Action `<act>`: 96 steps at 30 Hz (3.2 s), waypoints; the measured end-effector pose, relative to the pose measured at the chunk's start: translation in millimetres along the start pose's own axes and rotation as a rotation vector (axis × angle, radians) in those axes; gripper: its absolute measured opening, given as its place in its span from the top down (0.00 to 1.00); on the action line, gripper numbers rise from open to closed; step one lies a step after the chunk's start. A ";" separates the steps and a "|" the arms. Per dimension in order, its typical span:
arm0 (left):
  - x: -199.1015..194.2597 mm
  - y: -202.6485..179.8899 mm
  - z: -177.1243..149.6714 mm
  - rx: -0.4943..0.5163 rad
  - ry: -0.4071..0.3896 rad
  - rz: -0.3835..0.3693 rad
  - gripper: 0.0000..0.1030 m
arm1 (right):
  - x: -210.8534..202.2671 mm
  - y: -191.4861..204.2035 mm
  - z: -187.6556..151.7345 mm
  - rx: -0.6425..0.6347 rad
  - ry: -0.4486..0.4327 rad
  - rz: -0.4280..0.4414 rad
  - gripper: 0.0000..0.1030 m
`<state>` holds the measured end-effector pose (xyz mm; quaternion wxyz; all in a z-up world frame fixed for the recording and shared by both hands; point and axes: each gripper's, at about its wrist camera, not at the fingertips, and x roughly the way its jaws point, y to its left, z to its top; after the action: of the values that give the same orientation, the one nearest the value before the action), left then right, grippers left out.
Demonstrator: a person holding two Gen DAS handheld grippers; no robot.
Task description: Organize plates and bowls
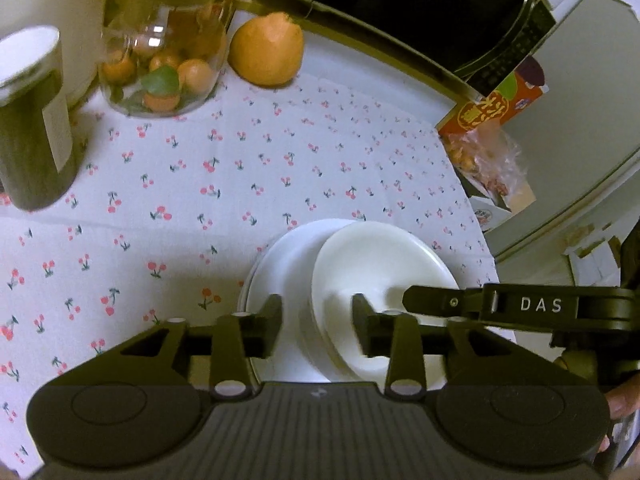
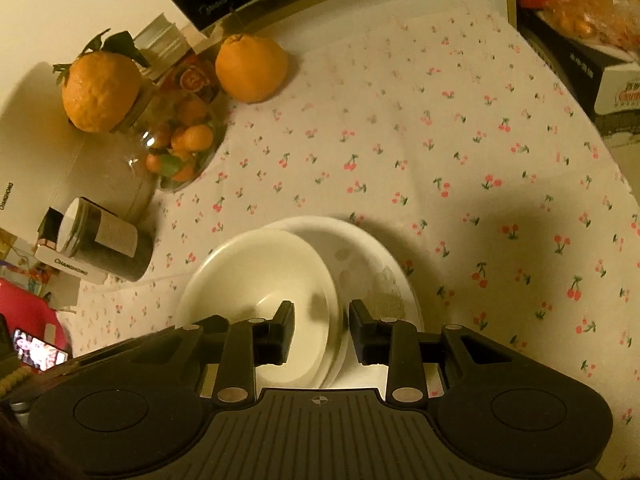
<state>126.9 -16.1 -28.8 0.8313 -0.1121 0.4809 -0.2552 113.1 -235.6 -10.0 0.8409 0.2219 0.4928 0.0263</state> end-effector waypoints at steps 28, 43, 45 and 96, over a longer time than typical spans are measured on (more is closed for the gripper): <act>-79.5 -28.8 -47.7 0.098 -0.197 0.253 0.00 | -100.4 -4.8 -69.2 -0.131 -0.269 -0.089 0.08; -72.4 -43.6 -93.5 0.134 -0.209 0.423 0.00 | -90.1 7.3 -135.6 -0.232 -0.358 -0.162 0.02; -68.2 -47.0 -97.2 0.140 -0.194 0.443 0.00 | -86.8 10.4 -138.8 -0.253 -0.363 -0.188 0.01; -57.7 -56.9 -116.5 0.104 -0.178 0.513 0.00 | -71.6 9.0 -144.5 -0.252 -0.341 -0.263 0.01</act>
<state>-14.4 -26.5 -21.1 0.9124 0.0342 0.4048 -0.0499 -43.4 -196.1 -8.0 0.9291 0.0504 0.3614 -0.0599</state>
